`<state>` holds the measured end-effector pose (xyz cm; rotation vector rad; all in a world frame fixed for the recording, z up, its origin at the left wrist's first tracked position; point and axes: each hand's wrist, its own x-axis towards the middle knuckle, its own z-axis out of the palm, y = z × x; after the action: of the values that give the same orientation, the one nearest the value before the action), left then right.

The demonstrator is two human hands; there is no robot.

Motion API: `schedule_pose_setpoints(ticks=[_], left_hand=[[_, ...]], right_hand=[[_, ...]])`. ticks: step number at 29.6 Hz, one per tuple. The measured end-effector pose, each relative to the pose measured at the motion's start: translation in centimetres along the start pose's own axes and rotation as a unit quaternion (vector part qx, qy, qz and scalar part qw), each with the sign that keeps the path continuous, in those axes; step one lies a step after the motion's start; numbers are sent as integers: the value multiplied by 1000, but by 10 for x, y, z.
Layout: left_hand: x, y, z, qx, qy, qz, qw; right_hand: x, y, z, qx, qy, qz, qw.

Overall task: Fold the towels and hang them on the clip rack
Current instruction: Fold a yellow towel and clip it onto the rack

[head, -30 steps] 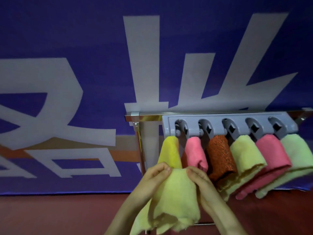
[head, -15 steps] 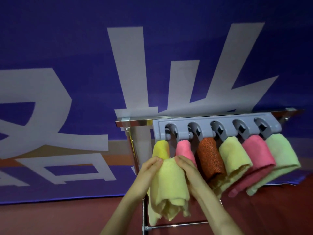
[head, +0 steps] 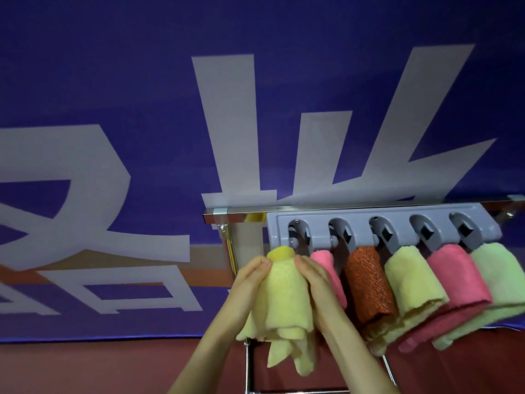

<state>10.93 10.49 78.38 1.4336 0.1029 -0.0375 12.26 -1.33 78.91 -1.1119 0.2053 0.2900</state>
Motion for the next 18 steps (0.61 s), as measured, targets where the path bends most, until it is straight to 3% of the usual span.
schedule_pose_setpoints(ticks=[6, 13, 18], left_hand=[[10, -6, 7, -42, 11, -27, 999], [36, 12, 1, -64, 64, 26, 996], [25, -23, 4, -92, 68, -41, 993]], right_hand=[[8, -15, 3, -107, 6, -66, 992], [43, -27, 23, -128, -36, -85, 988], [35, 1, 0, -195, -26, -96, 976]])
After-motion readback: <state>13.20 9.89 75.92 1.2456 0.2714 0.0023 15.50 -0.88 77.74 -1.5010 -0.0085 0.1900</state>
